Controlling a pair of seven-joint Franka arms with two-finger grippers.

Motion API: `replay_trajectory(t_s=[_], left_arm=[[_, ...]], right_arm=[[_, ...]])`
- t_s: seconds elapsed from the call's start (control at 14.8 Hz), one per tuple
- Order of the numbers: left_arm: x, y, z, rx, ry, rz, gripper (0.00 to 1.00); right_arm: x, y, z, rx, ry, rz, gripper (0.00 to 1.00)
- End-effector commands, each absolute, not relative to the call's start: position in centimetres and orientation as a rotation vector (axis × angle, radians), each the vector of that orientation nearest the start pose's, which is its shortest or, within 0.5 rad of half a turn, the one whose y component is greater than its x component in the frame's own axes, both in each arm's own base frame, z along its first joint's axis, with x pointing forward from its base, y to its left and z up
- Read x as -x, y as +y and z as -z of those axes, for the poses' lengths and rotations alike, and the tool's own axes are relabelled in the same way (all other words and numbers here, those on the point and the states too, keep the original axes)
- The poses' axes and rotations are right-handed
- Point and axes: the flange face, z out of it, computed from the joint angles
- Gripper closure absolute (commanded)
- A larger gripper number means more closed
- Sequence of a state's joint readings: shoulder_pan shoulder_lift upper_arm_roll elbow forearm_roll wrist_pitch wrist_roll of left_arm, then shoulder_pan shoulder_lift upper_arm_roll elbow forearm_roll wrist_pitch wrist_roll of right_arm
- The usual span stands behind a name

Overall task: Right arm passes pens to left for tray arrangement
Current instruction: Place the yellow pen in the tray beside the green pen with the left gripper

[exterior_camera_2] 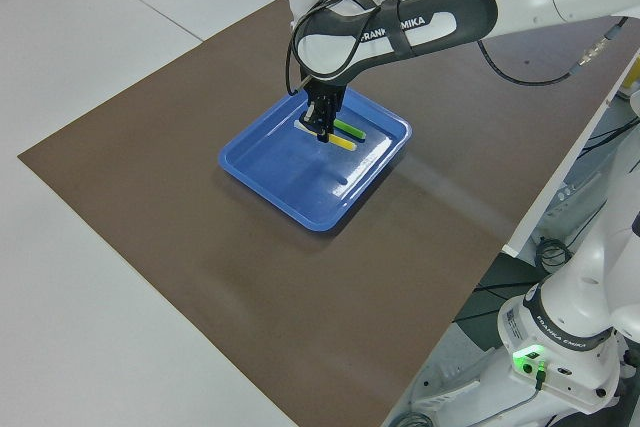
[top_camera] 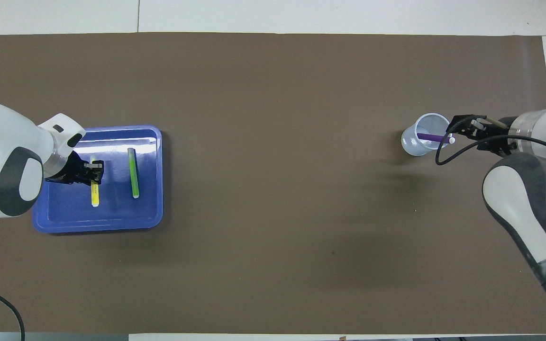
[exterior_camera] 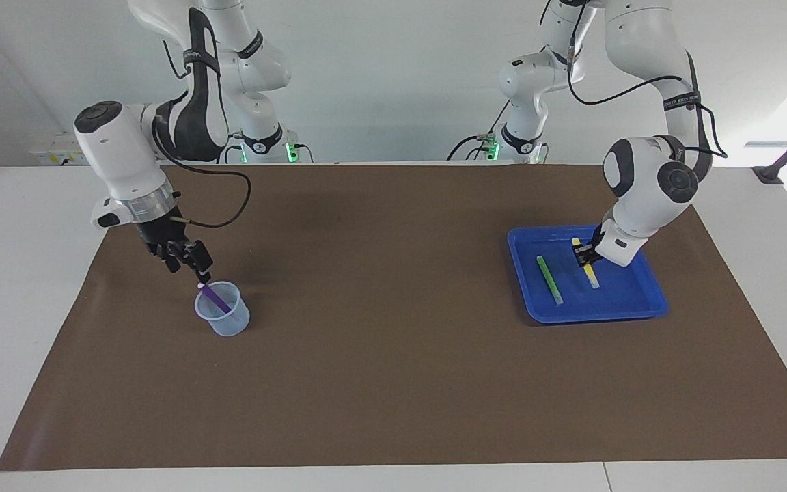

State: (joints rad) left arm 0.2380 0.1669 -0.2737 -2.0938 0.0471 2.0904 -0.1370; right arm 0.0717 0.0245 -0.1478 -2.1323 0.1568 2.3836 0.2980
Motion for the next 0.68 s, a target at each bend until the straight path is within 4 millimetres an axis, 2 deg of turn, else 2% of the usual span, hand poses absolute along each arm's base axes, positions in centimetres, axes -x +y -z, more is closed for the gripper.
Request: replay_trajectory(t_s=[0.0,0.14,0.34,0.47,0.54,0.61], left_arm=[[-55.6,-1.5,-32.1,3.115,-0.079,-0.242,1.00],[-55.7,-1.5,-31.7,3.116,-0.090,-0.247,1.00],[-55.5,-1.6,-31.0,3.120,-0.089,-0.231,1.00],[-55.3,-1.5,-30.8,3.121,-0.086,-0.226,1.00],[-55.3,-1.4,-30.8,3.123,-0.067,-0.224,0.91],[-55.4,-1.4,-30.9,3.123,-0.055,-0.224,0.01]], right_arm=[[-56.2,-4.1,-40.5,2.860,0.744,0.327,0.10],[-56.4,-4.1,-39.8,2.777,0.816,0.299,0.10],[-56.4,-4.1,-39.6,2.758,0.838,0.291,0.11],[-56.4,-4.1,-39.6,2.757,0.842,0.288,0.16],[-56.4,-4.0,-39.5,2.758,0.841,0.286,0.18],[-56.5,-4.1,-38.9,2.761,0.845,0.274,0.19]])
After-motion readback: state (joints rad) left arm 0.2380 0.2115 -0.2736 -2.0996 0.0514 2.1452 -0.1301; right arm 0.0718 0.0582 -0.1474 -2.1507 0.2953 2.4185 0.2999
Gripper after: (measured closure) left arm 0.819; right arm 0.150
